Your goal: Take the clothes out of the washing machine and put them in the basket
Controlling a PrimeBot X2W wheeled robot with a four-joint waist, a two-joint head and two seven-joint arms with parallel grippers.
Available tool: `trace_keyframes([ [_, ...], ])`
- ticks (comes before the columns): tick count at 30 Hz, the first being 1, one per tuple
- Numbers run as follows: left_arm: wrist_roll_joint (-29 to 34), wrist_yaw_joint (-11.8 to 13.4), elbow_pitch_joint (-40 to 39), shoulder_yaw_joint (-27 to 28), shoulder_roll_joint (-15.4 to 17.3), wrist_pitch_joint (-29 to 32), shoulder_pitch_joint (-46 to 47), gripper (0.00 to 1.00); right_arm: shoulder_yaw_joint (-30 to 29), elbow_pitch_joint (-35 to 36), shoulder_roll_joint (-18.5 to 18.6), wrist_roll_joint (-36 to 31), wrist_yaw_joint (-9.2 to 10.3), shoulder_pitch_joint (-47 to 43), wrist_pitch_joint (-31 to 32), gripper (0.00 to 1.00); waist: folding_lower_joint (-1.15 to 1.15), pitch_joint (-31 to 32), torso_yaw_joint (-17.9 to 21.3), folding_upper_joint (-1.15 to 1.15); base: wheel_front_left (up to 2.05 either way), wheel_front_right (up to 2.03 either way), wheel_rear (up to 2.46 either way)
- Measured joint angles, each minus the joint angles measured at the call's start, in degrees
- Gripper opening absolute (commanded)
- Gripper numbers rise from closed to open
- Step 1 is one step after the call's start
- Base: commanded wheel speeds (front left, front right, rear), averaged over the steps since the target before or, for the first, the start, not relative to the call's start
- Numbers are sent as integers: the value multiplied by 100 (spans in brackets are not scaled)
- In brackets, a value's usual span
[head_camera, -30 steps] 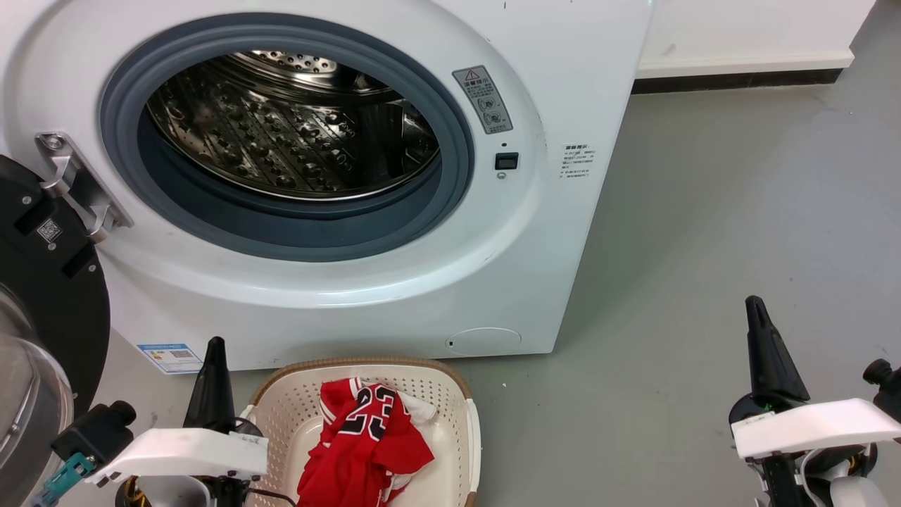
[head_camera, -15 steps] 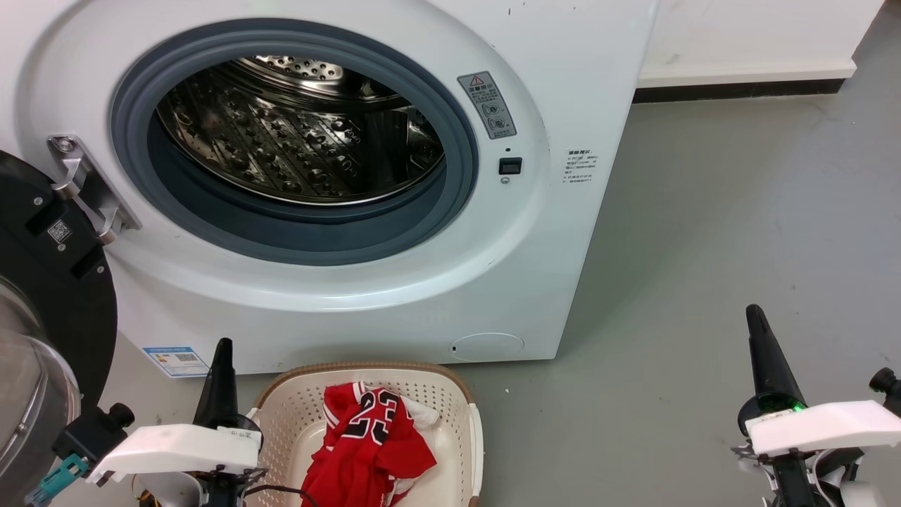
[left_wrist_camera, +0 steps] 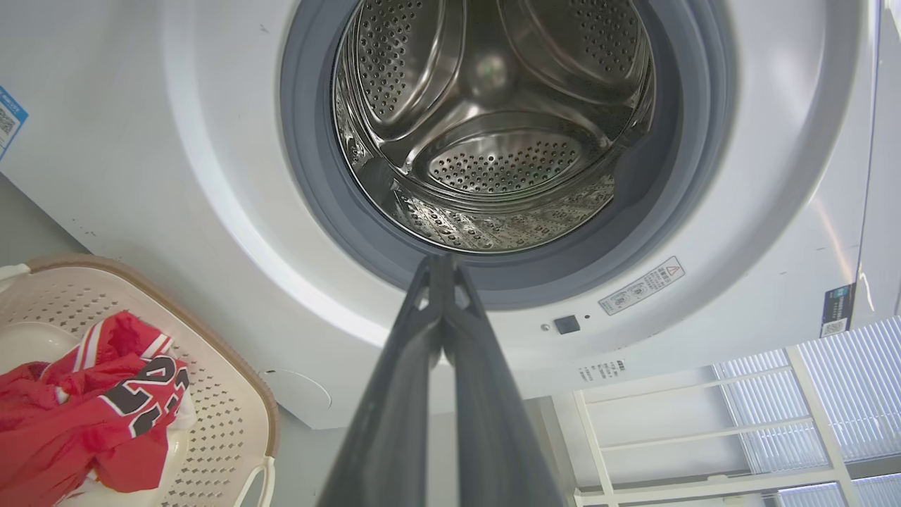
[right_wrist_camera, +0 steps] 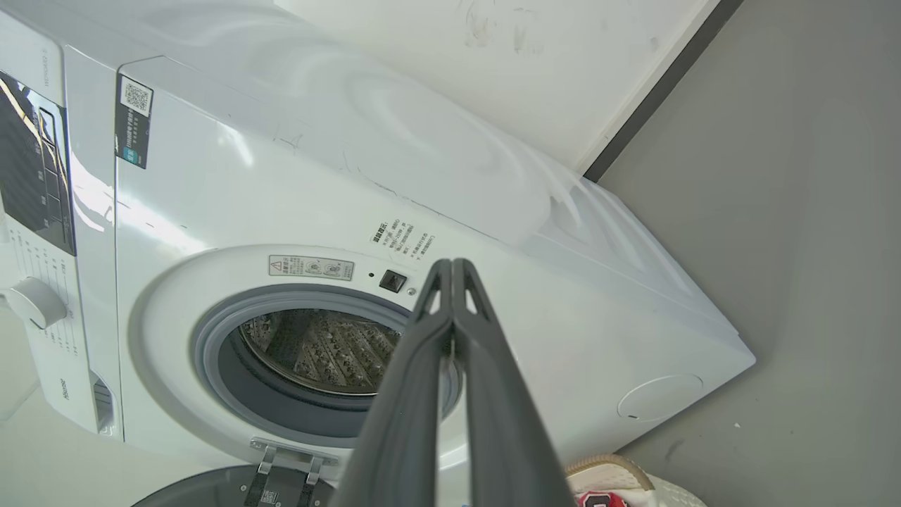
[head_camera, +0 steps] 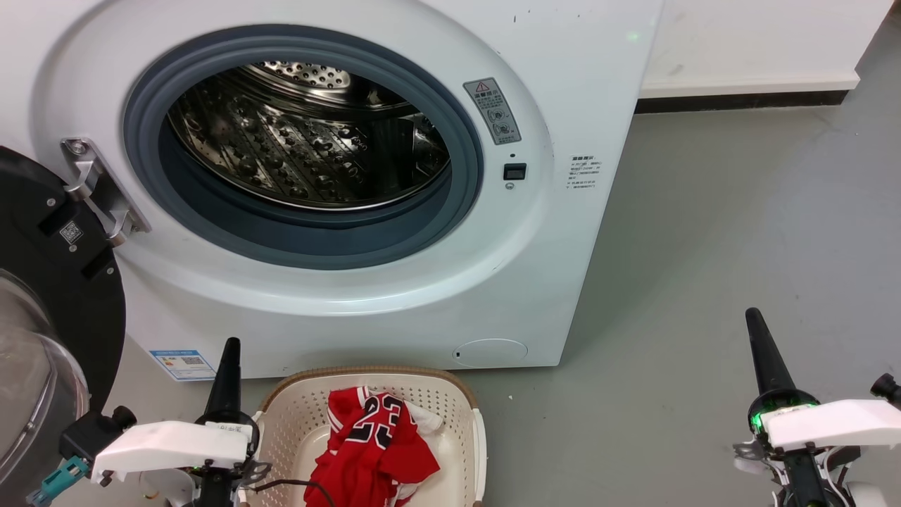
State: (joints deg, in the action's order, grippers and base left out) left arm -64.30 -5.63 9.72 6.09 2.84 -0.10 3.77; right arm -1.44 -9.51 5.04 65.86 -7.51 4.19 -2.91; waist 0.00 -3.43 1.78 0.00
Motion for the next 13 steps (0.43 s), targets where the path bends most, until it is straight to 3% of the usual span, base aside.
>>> trace_keyframes([
  [13, -761, -44, 125, 9, 1, 187, 34, 0, -57, -123, 1, 783, 0, 44, 201, 0, 0, 75, -41, 0, 0, 0, 0],
])
